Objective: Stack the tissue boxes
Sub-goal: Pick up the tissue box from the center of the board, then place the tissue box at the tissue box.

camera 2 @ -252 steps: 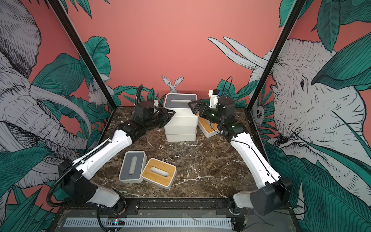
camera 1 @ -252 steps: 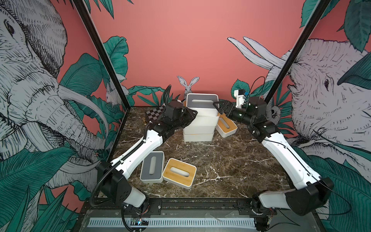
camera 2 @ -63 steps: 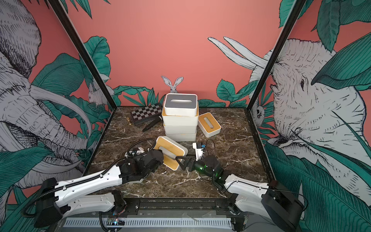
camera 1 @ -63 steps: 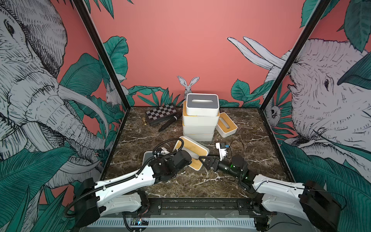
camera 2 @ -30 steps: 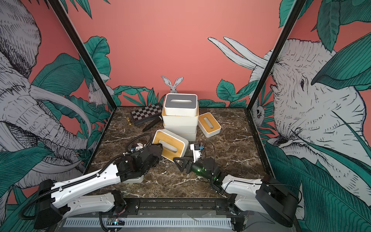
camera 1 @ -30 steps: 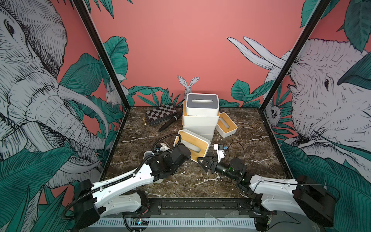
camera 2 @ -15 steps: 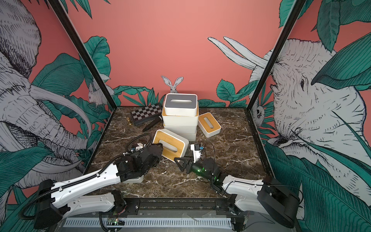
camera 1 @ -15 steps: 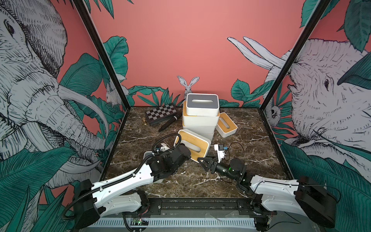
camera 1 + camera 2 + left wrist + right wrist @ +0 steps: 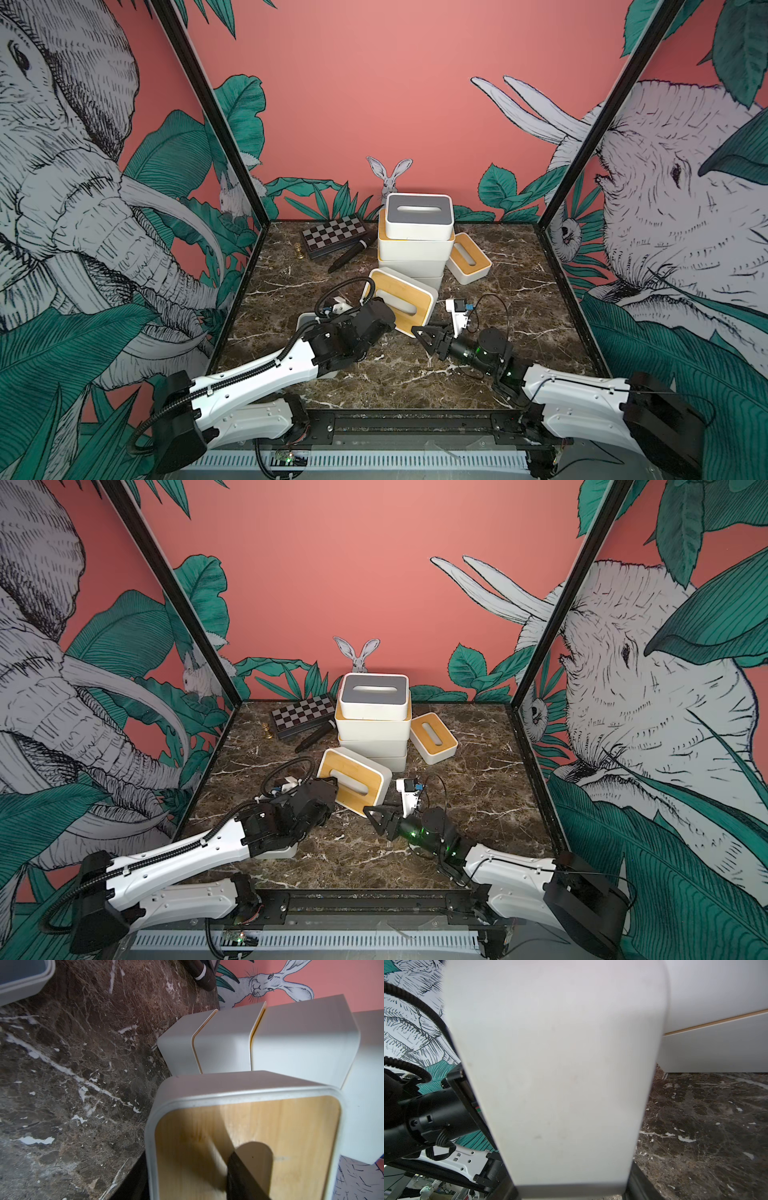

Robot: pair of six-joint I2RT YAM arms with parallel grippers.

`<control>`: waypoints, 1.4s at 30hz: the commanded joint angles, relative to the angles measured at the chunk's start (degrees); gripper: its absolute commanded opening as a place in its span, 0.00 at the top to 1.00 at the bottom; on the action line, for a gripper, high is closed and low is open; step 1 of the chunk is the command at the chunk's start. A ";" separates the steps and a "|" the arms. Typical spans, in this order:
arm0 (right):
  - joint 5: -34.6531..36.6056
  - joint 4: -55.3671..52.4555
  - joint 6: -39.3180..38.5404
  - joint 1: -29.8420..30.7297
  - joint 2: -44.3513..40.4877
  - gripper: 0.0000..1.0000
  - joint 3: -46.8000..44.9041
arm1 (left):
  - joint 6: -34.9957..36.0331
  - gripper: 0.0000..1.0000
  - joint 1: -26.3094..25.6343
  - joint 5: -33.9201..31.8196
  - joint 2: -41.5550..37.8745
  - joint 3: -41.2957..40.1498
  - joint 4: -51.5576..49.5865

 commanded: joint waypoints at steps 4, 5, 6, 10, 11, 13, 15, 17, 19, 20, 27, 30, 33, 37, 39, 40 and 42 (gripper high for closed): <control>1.27 -2.33 -0.05 0.36 -2.19 0.56 1.29 | 0.24 0.46 0.30 -2.46 -1.63 -0.47 3.75; 1.61 -3.30 -0.38 0.34 -2.62 0.56 1.54 | 0.29 0.43 0.34 -2.35 -1.63 -0.51 3.82; 2.09 -3.87 -0.59 0.40 -3.14 0.57 1.61 | 0.49 0.41 0.30 -2.35 -1.74 -0.74 4.07; 3.31 -4.87 -1.18 0.41 -4.31 0.59 1.73 | 0.99 0.32 0.31 -2.35 -2.51 -1.05 4.09; 3.47 -5.11 -1.29 0.42 -4.36 0.59 1.87 | 1.16 0.30 0.31 -2.35 -2.63 -1.11 3.96; 3.40 -5.09 -1.40 0.42 -4.36 0.60 2.07 | 1.75 0.24 0.31 -2.13 -2.79 -0.89 3.81; 3.39 -5.49 -1.57 0.42 -4.53 0.61 2.27 | 3.33 0.17 0.28 -1.59 -2.95 -0.50 3.69; 3.45 -6.71 -1.96 0.42 -5.04 0.61 2.69 | 5.60 0.05 0.23 -0.85 -3.41 0.11 2.85; 3.57 -7.99 -2.34 0.38 -6.10 0.62 3.05 | 8.79 0.01 0.24 0.27 -4.38 0.60 2.05; 3.69 -8.93 -2.45 0.41 -6.86 0.62 3.17 | 10.59 0.01 0.22 0.90 -5.10 0.96 0.78; 5.27 -15.81 -2.76 0.42 -12.77 0.64 4.80 | 22.25 0.01 0.13 2.05 -12.85 0.66 -3.89; 6.04 -18.75 -2.65 0.35 -15.03 0.64 5.86 | 27.81 0.01 0.20 1.14 -17.40 -0.02 -3.27; 6.58 -22.27 -2.54 0.38 -17.83 0.66 7.94 | 36.91 0.01 0.30 0.49 -21.64 1.15 -3.83; 8.35 -29.52 -1.25 0.43 -21.47 0.68 12.57 | 48.50 0.01 0.31 -0.88 -28.59 1.98 -6.01; 8.47 -33.09 -0.52 0.43 -22.69 0.69 15.42 | 53.93 0.01 0.31 -1.23 -32.53 1.89 -5.70; 8.82 -34.53 0.15 0.41 -22.90 0.69 16.83 | 56.94 0.01 0.31 -0.86 -34.03 1.95 -4.89; 8.27 -37.31 1.44 0.35 -22.78 0.69 20.15 | 63.77 0.01 0.31 0.94 -35.75 3.17 -3.80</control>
